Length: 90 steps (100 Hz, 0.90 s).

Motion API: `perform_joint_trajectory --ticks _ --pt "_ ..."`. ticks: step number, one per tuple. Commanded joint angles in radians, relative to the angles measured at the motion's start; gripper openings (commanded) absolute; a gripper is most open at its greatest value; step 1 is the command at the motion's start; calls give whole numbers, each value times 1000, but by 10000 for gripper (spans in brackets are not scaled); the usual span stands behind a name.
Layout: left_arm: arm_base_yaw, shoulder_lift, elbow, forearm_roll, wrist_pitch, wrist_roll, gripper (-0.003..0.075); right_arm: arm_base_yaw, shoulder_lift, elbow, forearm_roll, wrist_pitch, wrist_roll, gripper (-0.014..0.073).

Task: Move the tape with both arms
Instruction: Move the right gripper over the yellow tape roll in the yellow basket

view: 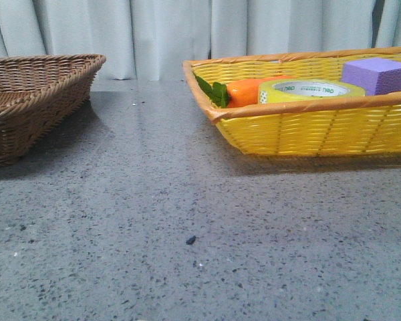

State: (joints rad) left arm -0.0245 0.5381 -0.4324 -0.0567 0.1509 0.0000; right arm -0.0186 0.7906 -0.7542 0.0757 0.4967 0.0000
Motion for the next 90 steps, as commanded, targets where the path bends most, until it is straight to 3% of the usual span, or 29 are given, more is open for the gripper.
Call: perform_joint_trajectory --ticks 1,18,28,65,90 --pt "2 9 -37 -10 -81 0 -21 42 99 -139 0 46 -9 -20" --pt "2 9 -37 -10 -81 0 -21 152 299 -331 0 186 -11 266" --pt "2 9 -37 -10 -81 0 -21 220 415 -438 0 260 -11 381" --pt "2 9 -37 -10 -79 0 -21 412 770 -776 -4 493 -11 393" --pt "2 9 -37 -10 -79 0 -21 427 922 -893 -30 597 -11 393"
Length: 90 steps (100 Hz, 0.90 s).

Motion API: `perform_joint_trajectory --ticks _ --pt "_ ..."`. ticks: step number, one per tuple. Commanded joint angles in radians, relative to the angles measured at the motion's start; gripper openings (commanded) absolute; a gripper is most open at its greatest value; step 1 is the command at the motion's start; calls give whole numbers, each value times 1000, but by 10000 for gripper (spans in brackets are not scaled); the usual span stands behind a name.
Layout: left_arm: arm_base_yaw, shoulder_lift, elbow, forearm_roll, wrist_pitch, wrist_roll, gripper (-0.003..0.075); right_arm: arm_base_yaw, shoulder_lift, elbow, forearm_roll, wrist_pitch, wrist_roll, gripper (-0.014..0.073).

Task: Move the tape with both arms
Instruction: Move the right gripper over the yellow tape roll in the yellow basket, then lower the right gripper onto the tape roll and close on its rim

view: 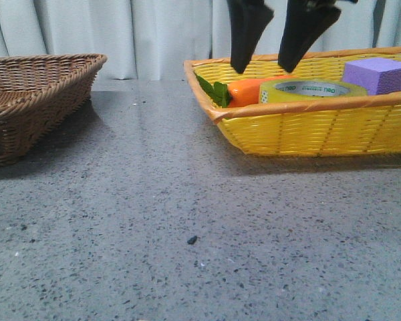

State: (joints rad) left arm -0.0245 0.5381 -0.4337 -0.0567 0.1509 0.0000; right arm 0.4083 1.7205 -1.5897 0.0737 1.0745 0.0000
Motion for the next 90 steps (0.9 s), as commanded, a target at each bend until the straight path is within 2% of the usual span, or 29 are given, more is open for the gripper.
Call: perform_joint_trajectory --ticks 1,44,51,63,70,77,90 --pt "2 9 -36 -10 -79 0 -21 0 -3 -58 -31 22 -11 393" --pt "2 9 -36 -10 -81 0 -21 -2 77 -68 -81 52 -11 384" --pt "2 9 -36 -10 -81 0 -21 -2 90 -68 -81 52 -11 332" --pt "2 9 -36 -10 -83 0 -21 -2 92 -68 -83 52 -11 162" --pt "2 9 -36 -10 -83 0 -21 -2 92 -68 -84 57 -11 94" --pt "2 9 -36 -10 -85 0 -21 -2 92 -68 -84 57 -11 56" --pt "2 9 -36 -10 -87 0 -21 -2 92 -68 -84 57 -11 45"
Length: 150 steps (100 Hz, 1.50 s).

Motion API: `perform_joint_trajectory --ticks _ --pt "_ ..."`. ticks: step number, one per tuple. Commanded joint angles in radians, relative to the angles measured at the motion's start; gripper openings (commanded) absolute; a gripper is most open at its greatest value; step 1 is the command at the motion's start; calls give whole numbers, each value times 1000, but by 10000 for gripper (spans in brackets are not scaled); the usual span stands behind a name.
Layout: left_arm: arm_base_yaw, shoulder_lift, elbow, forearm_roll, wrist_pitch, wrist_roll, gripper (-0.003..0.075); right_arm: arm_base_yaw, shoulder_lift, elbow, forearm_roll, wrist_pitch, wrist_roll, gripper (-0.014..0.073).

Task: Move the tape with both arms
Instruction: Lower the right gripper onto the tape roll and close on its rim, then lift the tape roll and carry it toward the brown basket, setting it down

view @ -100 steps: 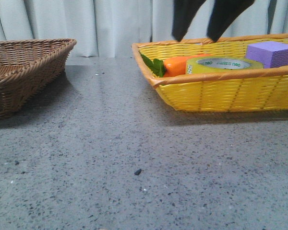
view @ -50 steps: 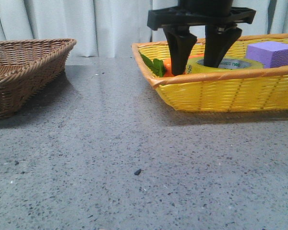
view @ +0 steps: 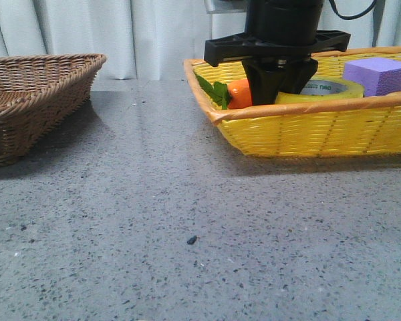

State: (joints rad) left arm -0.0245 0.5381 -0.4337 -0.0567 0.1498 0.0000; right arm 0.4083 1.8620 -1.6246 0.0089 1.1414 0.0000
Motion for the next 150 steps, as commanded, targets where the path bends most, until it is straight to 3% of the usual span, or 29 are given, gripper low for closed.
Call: perform_joint_trajectory --ticks 1,28,54,76,109,150 --pt "2 9 -36 -10 -87 0 -21 -2 -50 -33 -19 -10 -11 45" --pt "2 9 -36 -10 -111 -5 -21 -2 -51 -70 -33 83 -11 45" --pt "2 9 -36 -10 -111 0 -21 7 -58 -301 -25 169 -11 43" --pt "2 9 -36 -10 -111 -5 -21 128 -58 -474 36 169 -13 -4" --pt "2 9 -36 -10 -111 -5 -21 354 -36 -481 36 169 -13 -36" --pt "2 9 -36 -36 -111 -5 -21 381 59 -478 70 169 -11 -36"
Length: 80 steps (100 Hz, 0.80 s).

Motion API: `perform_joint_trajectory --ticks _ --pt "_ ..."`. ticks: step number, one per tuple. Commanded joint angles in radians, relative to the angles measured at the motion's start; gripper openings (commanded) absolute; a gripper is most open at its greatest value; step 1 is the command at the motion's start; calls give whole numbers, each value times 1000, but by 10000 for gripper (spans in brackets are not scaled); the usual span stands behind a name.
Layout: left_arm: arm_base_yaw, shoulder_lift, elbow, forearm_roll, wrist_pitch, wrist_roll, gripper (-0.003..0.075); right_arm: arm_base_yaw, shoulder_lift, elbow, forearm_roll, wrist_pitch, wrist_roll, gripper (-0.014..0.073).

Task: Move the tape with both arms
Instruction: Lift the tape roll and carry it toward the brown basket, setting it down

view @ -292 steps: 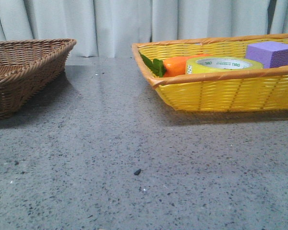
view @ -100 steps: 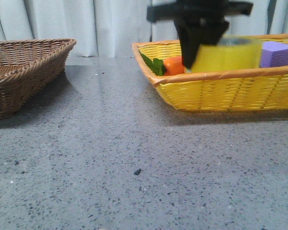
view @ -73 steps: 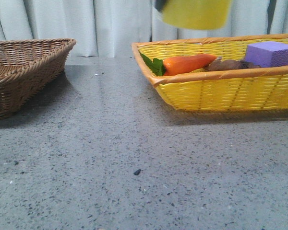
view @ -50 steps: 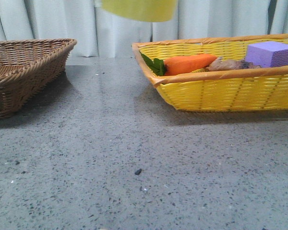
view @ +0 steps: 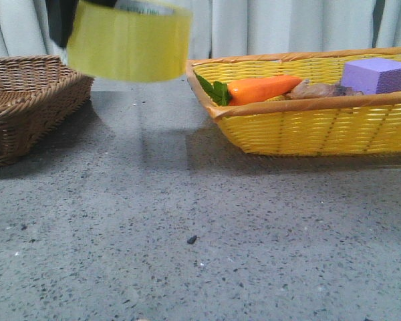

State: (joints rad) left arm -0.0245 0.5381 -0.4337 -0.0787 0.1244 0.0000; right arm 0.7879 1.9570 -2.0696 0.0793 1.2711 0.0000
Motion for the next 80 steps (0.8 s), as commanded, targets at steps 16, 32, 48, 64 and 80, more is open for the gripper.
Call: perform_joint_trajectory --ticks 16,32,48,64,80 --pt "2 9 -36 -14 -85 -5 -21 2 -3 -33 0 39 -11 -36" --pt "2 9 -36 -14 -85 -5 -21 2 36 -33 -4 39 -11 -36" --pt "2 9 -36 -14 -85 -5 -21 2 49 -31 -11 39 -11 5" --pt "2 9 -36 -14 -85 -5 -20 2 51 -31 -11 39 -11 167" --pt "2 9 -36 -14 -85 0 -20 2 51 -31 -11 39 -11 248"
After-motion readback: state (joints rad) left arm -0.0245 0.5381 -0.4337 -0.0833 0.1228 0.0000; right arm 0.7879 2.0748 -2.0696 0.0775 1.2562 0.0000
